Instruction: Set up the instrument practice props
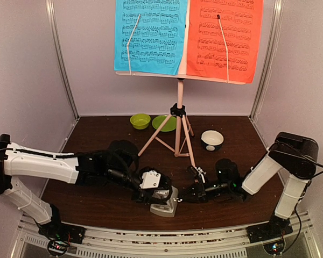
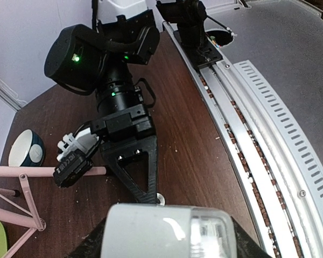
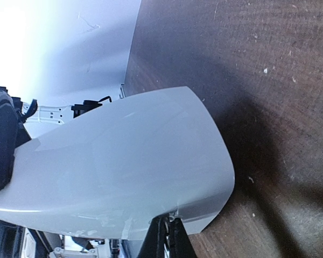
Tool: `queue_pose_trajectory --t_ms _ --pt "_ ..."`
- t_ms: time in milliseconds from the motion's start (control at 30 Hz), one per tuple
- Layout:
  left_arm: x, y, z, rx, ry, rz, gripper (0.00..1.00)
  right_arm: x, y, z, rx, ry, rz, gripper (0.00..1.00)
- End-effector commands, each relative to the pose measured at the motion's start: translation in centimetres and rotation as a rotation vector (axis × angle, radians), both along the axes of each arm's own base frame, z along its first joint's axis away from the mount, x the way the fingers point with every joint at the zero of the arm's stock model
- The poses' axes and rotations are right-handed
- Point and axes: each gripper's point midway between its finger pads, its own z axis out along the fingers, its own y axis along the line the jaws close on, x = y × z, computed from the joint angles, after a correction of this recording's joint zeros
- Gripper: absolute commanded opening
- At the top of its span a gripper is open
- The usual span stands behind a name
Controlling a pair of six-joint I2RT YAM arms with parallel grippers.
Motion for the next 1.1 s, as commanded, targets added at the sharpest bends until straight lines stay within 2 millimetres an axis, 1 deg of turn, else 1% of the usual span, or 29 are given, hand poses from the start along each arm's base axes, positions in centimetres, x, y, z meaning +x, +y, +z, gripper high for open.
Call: queue_pose_trajectory --t_ms 0,67,167,233,333,467,533,700,767,867,900,967,1000,1067 --pt "-0.9 -0.1 1.9 -0.04 -0.127 -0.053 0.09 1.1 0.6 2.1 0.099 0.117 -0.01 0.0" --pt "-1.0 -0.1 1.9 -0.039 -0.13 -0.053 0.09 1.3 0.6 2.3 0.115 0.14 -0.02 0.0" --pt "-0.7 -0.4 1.9 -0.049 -0.107 -0.022 0.09 1.4 0.5 2.7 0.12 0.128 -0.028 0.0" --pt "0.1 -0.8 2.2 -0.074 -0.074 0.026 0.09 1.5 0.2 2.7 0.104 0.11 -0.037 0.0" --pt "1.8 -1.4 2.9 -0.115 0.004 0.085 0.1 2.0 -0.1 3.1 0.08 0.048 -0.054 0.0" --pt "4.1 -2.3 3.9 -0.16 0.021 0.102 0.11 2.6 -0.7 3.0 -0.001 -0.053 -0.067 0.05" --pt "5.0 -2.5 3.7 -0.136 0.046 0.068 0.12 2.7 -1.0 2.7 -0.054 -0.092 -0.06 0.1" --pt "7.9 -2.5 3.7 -0.128 0.087 0.029 0.13 2.7 -2.0 1.7 -0.169 -0.145 -0.041 0.28" --pt "8.1 -2.6 3.0 -0.09 0.074 0.004 0.15 2.7 -2.6 1.7 -0.192 -0.149 -0.05 0.35" --pt "8.2 -3.3 2.2 -0.054 0.09 -0.038 0.17 2.7 -3.7 1.8 -0.221 -0.163 -0.067 0.47" --pt "8.1 -3.5 2.0 -0.048 0.099 -0.05 0.18 2.7 -3.9 2.3 -0.222 -0.179 -0.071 0.5" --pt "7.9 -3.7 1.7 -0.032 0.114 -0.069 0.22 3.0 -4.4 2.9 -0.244 -0.212 -0.076 0.54" --pt "7.9 -3.7 1.6 -0.023 0.119 -0.075 0.26 3.0 -4.6 3.3 -0.251 -0.23 -0.075 0.56" --pt "8.0 -3.6 1.3 -0.008 0.119 -0.072 0.38 3.2 -4.8 4.2 -0.264 -0.271 -0.067 0.59"
